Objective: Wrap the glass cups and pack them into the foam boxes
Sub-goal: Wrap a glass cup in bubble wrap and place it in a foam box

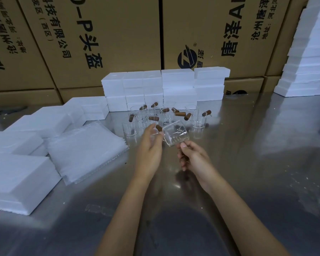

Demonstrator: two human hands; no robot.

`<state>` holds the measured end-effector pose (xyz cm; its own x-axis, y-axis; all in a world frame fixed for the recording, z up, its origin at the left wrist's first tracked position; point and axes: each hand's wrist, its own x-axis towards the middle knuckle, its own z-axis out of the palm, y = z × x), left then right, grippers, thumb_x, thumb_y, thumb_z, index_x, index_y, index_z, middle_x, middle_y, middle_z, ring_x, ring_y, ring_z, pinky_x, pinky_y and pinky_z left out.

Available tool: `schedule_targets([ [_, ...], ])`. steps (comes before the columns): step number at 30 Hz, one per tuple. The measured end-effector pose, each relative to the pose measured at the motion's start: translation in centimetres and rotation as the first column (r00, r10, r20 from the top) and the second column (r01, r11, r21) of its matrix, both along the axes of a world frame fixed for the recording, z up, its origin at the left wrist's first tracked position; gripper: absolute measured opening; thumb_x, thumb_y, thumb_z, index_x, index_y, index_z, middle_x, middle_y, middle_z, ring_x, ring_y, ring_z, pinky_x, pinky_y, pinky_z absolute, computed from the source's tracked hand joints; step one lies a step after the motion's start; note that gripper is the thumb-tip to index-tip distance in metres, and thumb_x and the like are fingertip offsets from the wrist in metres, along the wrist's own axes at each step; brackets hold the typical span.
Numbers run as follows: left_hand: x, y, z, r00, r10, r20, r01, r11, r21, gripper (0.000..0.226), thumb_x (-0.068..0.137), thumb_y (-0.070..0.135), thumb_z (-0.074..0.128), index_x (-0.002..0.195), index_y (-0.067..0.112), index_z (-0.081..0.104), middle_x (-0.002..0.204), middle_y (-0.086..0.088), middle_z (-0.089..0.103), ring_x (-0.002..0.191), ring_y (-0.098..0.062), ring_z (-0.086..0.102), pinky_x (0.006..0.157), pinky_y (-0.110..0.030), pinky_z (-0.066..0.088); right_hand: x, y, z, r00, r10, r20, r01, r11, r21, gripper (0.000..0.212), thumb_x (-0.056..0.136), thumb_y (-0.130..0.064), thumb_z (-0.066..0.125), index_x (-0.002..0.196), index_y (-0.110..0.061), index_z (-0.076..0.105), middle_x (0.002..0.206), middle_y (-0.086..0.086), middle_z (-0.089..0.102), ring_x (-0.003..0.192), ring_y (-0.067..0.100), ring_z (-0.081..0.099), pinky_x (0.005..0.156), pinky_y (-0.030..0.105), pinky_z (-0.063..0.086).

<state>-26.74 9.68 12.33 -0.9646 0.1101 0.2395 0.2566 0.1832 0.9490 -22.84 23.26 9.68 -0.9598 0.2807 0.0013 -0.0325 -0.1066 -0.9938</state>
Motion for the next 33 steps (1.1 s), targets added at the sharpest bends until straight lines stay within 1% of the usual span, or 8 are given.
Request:
schedule_targets([
  [3, -1.5, -3.8, 1.3, 0.908, 0.309, -0.281, -0.389, 0.873, -0.296, 0.035, 0.097, 0.009, 0.049, 0.129, 0.018, 0.061, 0.131, -0.007, 0.059, 0.122, -0.028, 0.053, 0.102, -0.042, 0.04, -0.2, 0.5, -0.2, 0.995, -0.1, 0.029, 0.098, 0.993, 0.068, 0.021, 0.103, -0.016, 0.048, 0.107, 0.002, 0.059, 0.068, 0.0, 0.053, 0.051, 0.01, 0.043, 0.049, 0.025, 0.036],
  [5, -3.3, -7.4, 2.1, 0.856, 0.47, -0.216, -0.514, 0.721, -0.465, 0.039, 0.092, 0.005, 0.047, 0.128, 0.014, 0.061, 0.131, -0.015, 0.057, 0.124, -0.037, 0.048, 0.1, -0.044, 0.037, -0.3, 0.7, -0.2, 0.991, -0.125, 0.039, 0.122, 0.991, 0.052, 0.022, 0.103, -0.015, 0.047, 0.106, 0.004, 0.058, 0.066, 0.0, 0.053, 0.05, 0.01, 0.043, 0.047, 0.024, 0.036],
  [10, -5.5, -13.2, 0.9, 0.836, 0.549, -0.002, -0.349, 0.528, -0.774, 0.034, 0.098, 0.016, 0.055, 0.128, 0.003, 0.061, 0.135, -0.023, 0.052, 0.128, -0.042, 0.043, 0.104, -0.044, 0.038, -0.3, 0.7, -0.3, 0.991, -0.113, 0.076, 0.112, 0.994, 0.018, 0.02, 0.103, -0.016, 0.047, 0.105, -0.001, 0.061, 0.066, -0.001, 0.054, 0.051, 0.01, 0.045, 0.046, 0.021, 0.039],
  [16, -5.4, -13.5, 0.7, 0.848, 0.528, -0.056, -0.455, 0.668, -0.59, 0.022, 0.098, 0.019, 0.062, 0.08, 0.008, 0.068, 0.102, -0.018, 0.07, 0.102, -0.043, 0.058, 0.082, -0.039, 0.043, -0.6, 0.8, -0.3, 0.989, -0.127, 0.07, 0.127, 0.992, 0.005, 0.017, 0.103, -0.014, 0.047, 0.095, -0.008, 0.061, 0.066, 0.0, 0.055, 0.048, 0.009, 0.045, 0.045, 0.022, 0.039],
  [20, -5.3, -11.0, 3.0, 0.911, 0.41, -0.034, -0.377, 0.801, -0.465, 0.029, 0.094, 0.031, 0.068, 0.079, 0.006, 0.073, 0.081, -0.004, 0.066, 0.082, -0.031, 0.06, 0.075, -0.03, 0.042, -0.5, 0.7, 0.1, 0.996, -0.085, 0.035, 0.088, 0.991, -0.099, 0.019, 0.104, -0.015, 0.047, 0.091, -0.009, 0.059, 0.069, 0.004, 0.057, 0.051, 0.013, 0.049, 0.047, 0.023, 0.042],
  [23, -5.2, -7.8, 3.5, 0.959, 0.281, 0.047, -0.25, 0.908, -0.337, 0.029, 0.089, 0.029, 0.074, 0.075, 0.003, 0.072, 0.062, -0.005, 0.061, 0.053, -0.022, 0.052, 0.061, -0.026, 0.043, -0.1, 0.8, 1.0, 0.994, 0.044, -0.098, -0.071, 0.952, -0.298, 0.02, 0.105, -0.015, 0.042, 0.091, -0.007, 0.055, 0.082, 0.013, 0.065, 0.064, 0.021, 0.061, 0.058, 0.029, 0.052],
  [27, -4.7, -3.2, 0.4, 0.978, 0.183, 0.103, -0.134, 0.922, -0.363, 0.027, 0.085, 0.025, 0.078, 0.066, 0.009, 0.066, 0.055, -0.001, 0.06, 0.052, -0.021, 0.054, 0.064, -0.029, 0.049, 0.6, 0.8, 2.0, 0.931, 0.211, -0.299, -0.327, 0.847, -0.42, 0.018, 0.104, -0.019, 0.038, 0.098, -0.007, 0.05, 0.111, 0.024, 0.069, 0.092, 0.03, 0.068, 0.081, 0.037, 0.057],
  [33, -4.3, -1.0, -3.7, 0.97, 0.08, 0.228, -0.025, 0.971, -0.236, 0.03, 0.092, 0.017, 0.072, 0.066, 0.009, 0.058, 0.039, 0.004, 0.051, 0.028, -0.015, 0.046, 0.037, -0.018, 0.035, 0.4, 0.4, 1.7, 0.961, 0.193, -0.2, -0.229, 0.957, -0.176, 0.021, 0.106, -0.018, 0.039, 0.103, -0.005, 0.056, 0.119, 0.018, 0.069, 0.109, 0.029, 0.068, 0.098, 0.041, 0.053],
])
